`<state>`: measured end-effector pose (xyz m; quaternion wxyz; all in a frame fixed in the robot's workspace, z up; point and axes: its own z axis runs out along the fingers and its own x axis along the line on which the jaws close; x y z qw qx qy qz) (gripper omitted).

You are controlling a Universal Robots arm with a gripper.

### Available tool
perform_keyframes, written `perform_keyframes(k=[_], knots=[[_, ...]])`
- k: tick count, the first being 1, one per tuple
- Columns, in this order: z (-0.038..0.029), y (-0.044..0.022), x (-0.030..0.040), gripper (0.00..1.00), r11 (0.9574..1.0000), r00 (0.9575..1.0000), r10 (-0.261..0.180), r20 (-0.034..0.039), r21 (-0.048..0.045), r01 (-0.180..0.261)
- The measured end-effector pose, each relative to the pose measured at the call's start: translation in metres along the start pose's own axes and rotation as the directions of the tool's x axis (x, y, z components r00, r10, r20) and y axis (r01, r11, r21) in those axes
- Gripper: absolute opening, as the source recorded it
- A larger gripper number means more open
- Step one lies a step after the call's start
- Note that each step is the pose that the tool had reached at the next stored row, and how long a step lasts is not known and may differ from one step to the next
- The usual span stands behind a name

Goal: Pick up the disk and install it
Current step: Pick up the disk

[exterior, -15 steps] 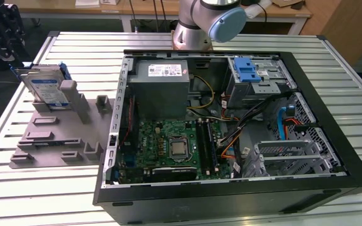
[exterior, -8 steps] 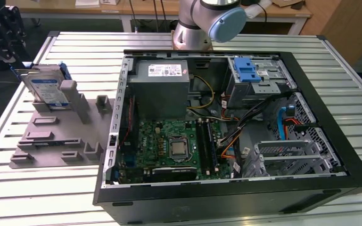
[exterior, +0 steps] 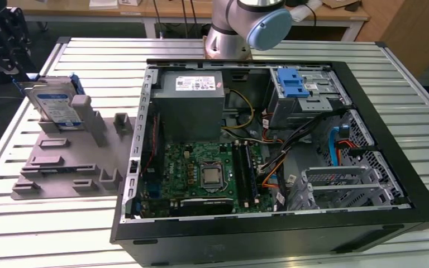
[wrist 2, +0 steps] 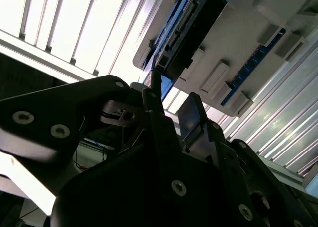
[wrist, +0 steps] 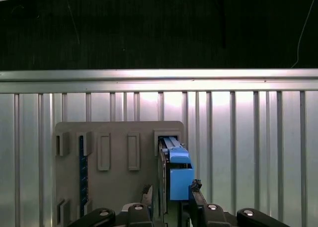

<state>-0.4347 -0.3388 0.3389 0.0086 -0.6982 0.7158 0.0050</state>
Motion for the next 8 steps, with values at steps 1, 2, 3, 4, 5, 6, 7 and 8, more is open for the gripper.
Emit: perform_keyframes(k=[1, 2, 3, 4, 5, 6, 7, 8], knots=[[0.0001, 0.0000, 0.0000, 0.41, 1.0000, 1.0000, 0.000, 0.0000, 0.0000, 0.000], [0.0001, 0.0000, 0.0000, 0.41, 1.0000, 1.0000, 0.000, 0.0000, 0.0001, 0.000], [0.0002, 0.0000, 0.0000, 0.43, 1.0000, 1.0000, 0.000, 0.0001, 0.0001, 0.000], [0.0003, 0.0000, 0.0000, 0.48, 1.0000, 1.0000, 0.000, 0.0000, 0.0000, 0.000], [0.0003, 0.0000, 0.0000, 0.48, 1.0000, 1.0000, 0.000, 0.0000, 0.0000, 0.000], [0.0004, 0.0000, 0.0000, 0.48, 1.0000, 1.0000, 0.000, 0.0000, 0.0000, 0.000], [0.0004, 0.0000, 0.0000, 0.55, 1.0000, 1.0000, 0.000, 0.0000, 0.0001, 0.000], [0.0005, 0.0000, 0.0000, 0.55, 1.0000, 1.0000, 0.000, 0.0000, 0.0000, 0.000]])
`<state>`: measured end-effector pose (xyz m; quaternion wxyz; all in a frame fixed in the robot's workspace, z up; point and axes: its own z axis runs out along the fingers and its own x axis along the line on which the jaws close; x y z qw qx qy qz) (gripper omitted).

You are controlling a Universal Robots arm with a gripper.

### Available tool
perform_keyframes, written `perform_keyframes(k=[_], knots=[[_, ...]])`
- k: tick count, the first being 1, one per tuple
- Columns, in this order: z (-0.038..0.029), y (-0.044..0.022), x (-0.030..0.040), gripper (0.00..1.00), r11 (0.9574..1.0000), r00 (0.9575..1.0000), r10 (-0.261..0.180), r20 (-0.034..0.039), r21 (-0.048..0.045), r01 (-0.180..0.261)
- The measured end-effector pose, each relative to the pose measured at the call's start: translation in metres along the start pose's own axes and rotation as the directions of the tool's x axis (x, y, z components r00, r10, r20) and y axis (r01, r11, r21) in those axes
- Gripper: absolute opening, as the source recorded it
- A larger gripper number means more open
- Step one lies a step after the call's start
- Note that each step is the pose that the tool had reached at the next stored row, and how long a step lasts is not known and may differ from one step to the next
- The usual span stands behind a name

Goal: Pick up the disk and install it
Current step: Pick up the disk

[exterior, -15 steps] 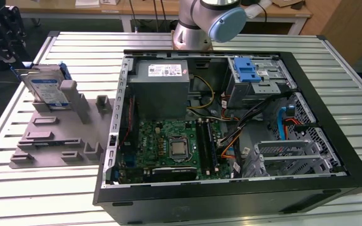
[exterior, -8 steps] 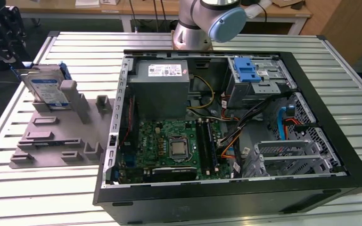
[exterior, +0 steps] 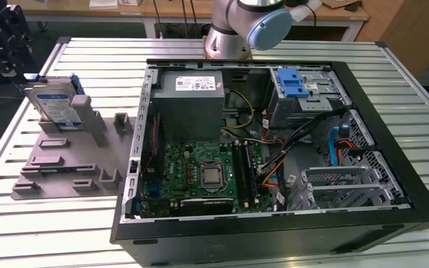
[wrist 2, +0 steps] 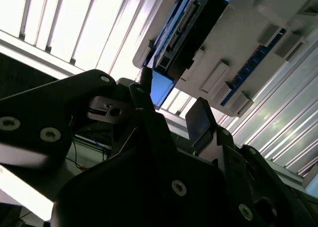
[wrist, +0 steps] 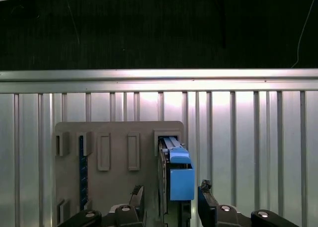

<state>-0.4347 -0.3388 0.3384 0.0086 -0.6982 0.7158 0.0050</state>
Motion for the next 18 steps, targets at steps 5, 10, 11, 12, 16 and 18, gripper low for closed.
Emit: perform_keyframes(k=[5, 10, 11, 12, 16, 18], knots=[[0.0003, 0.0000, 0.0000, 0.55, 1.0000, 1.0000, 0.000, 0.0000, 0.0000, 0.000], [0.0006, 0.0000, 0.0000, 0.62, 1.0000, 1.0000, 0.000, 0.0000, 0.0000, 0.000], [0.0007, 0.0000, 0.0000, 0.62, 1.0000, 1.0000, 0.000, 0.0000, 0.0000, 0.000], [0.0008, 0.0000, 0.0000, 0.62, 1.0000, 1.0000, 0.000, 0.0000, 0.0000, 0.000], [0.0009, 0.0000, 0.0000, 0.69, 1.0000, 1.0000, 0.000, 0.0000, 0.0000, 0.000], [0.0009, 0.0000, 0.0000, 0.69, 1.0000, 1.0000, 0.000, 0.0000, 0.0000, 0.000]])
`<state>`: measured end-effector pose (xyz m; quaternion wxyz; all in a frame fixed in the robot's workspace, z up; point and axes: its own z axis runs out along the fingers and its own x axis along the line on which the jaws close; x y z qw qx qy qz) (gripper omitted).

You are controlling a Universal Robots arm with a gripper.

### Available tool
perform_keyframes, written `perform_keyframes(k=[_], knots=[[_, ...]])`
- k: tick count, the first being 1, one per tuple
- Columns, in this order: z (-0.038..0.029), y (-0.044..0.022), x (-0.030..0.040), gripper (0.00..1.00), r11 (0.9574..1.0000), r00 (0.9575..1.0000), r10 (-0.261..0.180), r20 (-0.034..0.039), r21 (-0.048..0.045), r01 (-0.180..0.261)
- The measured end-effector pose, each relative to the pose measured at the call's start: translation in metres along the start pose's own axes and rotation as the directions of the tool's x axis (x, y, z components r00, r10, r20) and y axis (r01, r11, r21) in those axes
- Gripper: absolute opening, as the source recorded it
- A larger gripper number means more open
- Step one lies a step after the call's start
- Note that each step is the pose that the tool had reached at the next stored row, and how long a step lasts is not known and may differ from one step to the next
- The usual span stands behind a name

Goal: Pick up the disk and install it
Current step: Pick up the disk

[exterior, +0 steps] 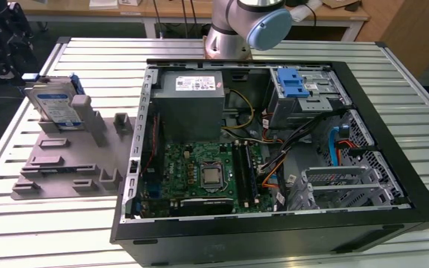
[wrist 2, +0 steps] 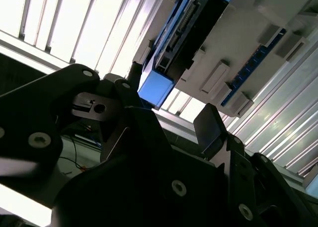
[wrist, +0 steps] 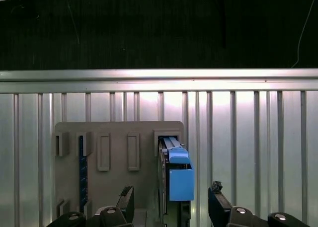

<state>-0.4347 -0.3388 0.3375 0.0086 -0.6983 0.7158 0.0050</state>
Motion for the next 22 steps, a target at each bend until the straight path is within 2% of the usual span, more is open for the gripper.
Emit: perform_keyframes(k=[7, 11, 15, 16, 22], knots=[[0.0003, 0.0000, 0.0000, 0.69, 1.0000, 1.0000, 0.000, 0.0001, 0.0000, 0.000], [0.0011, 0.0026, -0.0013, 0.69, 1.0000, 1.0000, 0.000, -0.0016, 0.0000, 0.000], [0.0036, 0.0047, -0.0035, 0.69, 1.0000, 1.0000, 0.000, -0.0017, 0.0001, 0.000], [0.0071, 0.0048, -0.0038, 0.69, 1.0000, 1.0000, 0.000, -0.0017, 0.0002, 0.000], [0.0073, 0.0048, -0.0038, 0.69, 1.0000, 1.0000, 0.000, -0.0018, 0.0000, 0.000]])
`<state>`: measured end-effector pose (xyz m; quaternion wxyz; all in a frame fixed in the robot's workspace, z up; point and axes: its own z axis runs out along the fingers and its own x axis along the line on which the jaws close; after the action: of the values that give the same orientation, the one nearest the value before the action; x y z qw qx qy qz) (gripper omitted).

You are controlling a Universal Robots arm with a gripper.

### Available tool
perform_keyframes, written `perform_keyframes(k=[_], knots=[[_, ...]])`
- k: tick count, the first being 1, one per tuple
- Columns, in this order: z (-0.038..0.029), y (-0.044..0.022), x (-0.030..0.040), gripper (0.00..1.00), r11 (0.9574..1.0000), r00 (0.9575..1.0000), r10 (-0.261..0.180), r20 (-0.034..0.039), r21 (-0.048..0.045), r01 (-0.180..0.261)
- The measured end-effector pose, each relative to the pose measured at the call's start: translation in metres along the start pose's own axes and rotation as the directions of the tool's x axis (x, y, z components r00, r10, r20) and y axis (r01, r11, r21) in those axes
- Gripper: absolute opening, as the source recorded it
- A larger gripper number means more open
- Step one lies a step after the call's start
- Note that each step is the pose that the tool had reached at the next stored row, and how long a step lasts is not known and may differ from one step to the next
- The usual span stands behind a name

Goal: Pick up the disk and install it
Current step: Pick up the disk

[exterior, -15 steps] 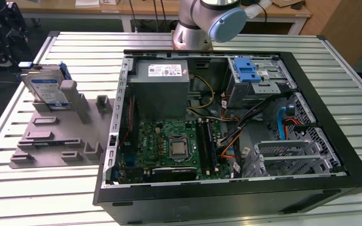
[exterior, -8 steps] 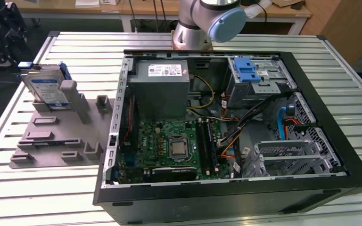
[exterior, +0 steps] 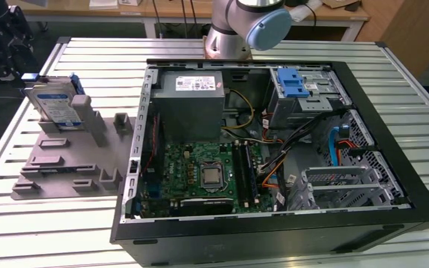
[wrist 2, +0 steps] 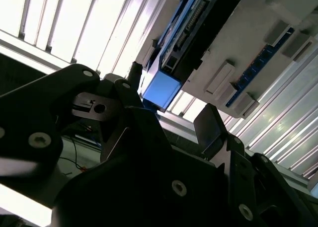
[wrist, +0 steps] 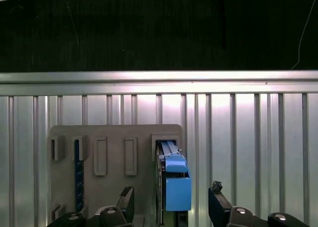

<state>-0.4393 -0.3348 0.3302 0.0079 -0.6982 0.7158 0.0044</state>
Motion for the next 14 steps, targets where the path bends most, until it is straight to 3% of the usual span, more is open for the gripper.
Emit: perform_keyframes(k=[8, 9, 10, 12, 14], knots=[[0.0024, 0.0000, 0.0000, 0.69, 1.0000, 1.0000, 0.000, -0.0001, -0.0002, 0.000], [0.0142, 0.0001, 0.0002, 0.69, 1.0000, 1.0000, 0.000, 0.0001, 0.0001, 0.000], [0.0142, 0.0000, 0.0002, 0.69, 1.0000, 1.0000, 0.000, 0.0000, 0.0001, 0.000], [0.0214, 0.0001, 0.0004, 0.69, 1.0000, 1.0000, 0.000, 0.0000, 0.0000, 0.000], [0.0216, 0.0001, 0.0004, 0.69, 1.0000, 1.0000, 0.000, 0.0000, 0.0001, 0.000]])
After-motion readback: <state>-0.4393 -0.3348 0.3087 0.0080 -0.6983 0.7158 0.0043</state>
